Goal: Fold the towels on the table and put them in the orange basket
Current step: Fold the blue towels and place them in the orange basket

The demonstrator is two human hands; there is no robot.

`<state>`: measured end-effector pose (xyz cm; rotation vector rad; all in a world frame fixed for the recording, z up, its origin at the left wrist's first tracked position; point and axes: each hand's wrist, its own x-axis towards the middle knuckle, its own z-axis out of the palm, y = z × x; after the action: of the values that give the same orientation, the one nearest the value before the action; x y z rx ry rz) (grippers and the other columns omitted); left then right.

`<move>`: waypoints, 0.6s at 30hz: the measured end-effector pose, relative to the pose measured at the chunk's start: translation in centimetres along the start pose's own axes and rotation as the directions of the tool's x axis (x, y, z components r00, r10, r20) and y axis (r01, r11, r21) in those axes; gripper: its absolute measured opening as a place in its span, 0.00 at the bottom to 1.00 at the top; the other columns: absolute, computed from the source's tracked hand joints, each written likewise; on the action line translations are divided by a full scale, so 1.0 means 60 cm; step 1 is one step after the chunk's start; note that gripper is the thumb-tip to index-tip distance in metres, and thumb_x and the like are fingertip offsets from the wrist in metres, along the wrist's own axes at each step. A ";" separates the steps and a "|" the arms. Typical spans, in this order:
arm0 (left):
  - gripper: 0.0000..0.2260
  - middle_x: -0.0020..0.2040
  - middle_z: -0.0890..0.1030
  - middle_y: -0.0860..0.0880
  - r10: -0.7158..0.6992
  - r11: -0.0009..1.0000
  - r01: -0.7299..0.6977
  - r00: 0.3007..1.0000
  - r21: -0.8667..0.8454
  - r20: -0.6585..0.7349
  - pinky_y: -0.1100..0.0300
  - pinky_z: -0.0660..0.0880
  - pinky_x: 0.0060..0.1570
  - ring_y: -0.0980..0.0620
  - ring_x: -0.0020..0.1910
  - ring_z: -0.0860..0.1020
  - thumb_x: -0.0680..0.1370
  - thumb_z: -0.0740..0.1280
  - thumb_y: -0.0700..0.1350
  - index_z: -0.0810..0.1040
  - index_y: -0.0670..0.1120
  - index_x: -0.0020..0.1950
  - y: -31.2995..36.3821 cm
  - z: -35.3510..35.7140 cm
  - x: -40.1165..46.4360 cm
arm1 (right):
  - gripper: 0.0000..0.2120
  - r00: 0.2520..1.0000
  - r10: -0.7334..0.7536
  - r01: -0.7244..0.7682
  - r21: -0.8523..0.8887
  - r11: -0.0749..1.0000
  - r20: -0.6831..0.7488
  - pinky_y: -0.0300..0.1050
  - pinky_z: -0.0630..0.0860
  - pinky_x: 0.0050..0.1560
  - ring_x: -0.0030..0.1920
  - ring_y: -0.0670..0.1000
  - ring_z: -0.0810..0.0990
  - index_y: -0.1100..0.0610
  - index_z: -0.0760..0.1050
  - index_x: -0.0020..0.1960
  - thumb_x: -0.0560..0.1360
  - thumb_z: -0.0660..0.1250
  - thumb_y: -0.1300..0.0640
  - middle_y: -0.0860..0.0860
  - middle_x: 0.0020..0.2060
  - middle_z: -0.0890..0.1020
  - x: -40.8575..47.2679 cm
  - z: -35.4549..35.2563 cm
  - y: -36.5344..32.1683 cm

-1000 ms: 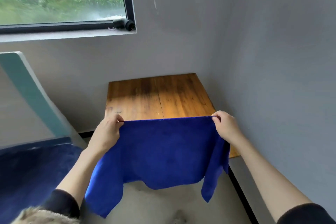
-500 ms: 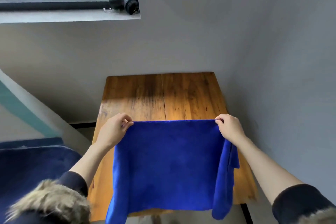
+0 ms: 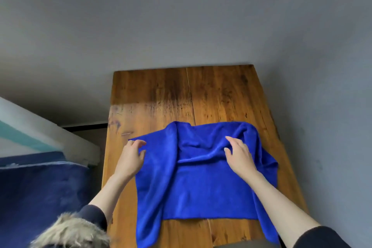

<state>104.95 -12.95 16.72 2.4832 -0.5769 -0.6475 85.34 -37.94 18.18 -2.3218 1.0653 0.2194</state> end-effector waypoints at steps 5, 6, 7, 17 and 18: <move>0.17 0.66 0.70 0.43 -0.011 0.997 0.009 1.000 0.079 0.024 0.54 0.70 0.61 0.45 0.63 0.72 0.79 0.62 0.41 0.70 0.41 0.67 -0.060 0.026 0.002 | 0.26 0.968 -0.037 0.078 -0.154 0.985 0.249 0.53 0.56 0.72 0.76 0.52 0.50 0.51 0.52 0.76 0.81 0.55 0.52 0.52 0.76 0.52 -0.013 0.098 -0.069; 0.19 0.69 0.68 0.43 0.045 0.991 -0.050 0.998 0.124 0.040 0.54 0.68 0.63 0.45 0.67 0.69 0.79 0.62 0.42 0.68 0.41 0.69 -0.063 0.035 0.001 | 0.27 0.958 -0.028 0.082 -0.181 0.980 0.286 0.55 0.55 0.73 0.76 0.52 0.47 0.51 0.50 0.76 0.81 0.55 0.51 0.51 0.77 0.49 -0.014 0.113 -0.080; 0.21 0.72 0.65 0.43 0.102 0.978 -0.115 0.991 0.172 0.084 0.54 0.65 0.67 0.44 0.71 0.64 0.79 0.61 0.44 0.65 0.41 0.71 -0.064 0.045 0.000 | 0.28 0.949 -0.014 0.084 -0.210 0.974 0.315 0.57 0.54 0.73 0.76 0.52 0.45 0.50 0.48 0.77 0.80 0.56 0.50 0.51 0.77 0.47 -0.015 0.126 -0.089; 0.41 0.76 0.36 0.48 0.043 0.867 -0.195 0.946 0.458 0.323 0.48 0.46 0.73 0.43 0.76 0.38 0.75 0.60 0.64 0.40 0.50 0.77 -0.127 0.085 0.011 | 0.41 0.929 0.084 0.069 -0.392 0.917 0.361 0.63 0.57 0.70 0.75 0.55 0.33 0.45 0.37 0.76 0.76 0.64 0.46 0.50 0.74 0.31 -0.027 0.184 -0.077; 0.42 0.77 0.36 0.49 0.038 0.843 -0.205 0.945 0.497 0.325 0.46 0.44 0.73 0.43 0.76 0.38 0.74 0.61 0.64 0.39 0.52 0.76 -0.140 0.068 0.024 | 0.43 0.934 0.081 0.071 -0.404 0.912 0.347 0.63 0.57 0.70 0.75 0.56 0.33 0.45 0.35 0.75 0.76 0.64 0.46 0.50 0.73 0.30 -0.030 0.185 -0.075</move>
<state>106.15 -8.57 8.41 2.8266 -1.1608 -0.9312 88.40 -28.25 11.62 -2.5030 0.9012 0.9140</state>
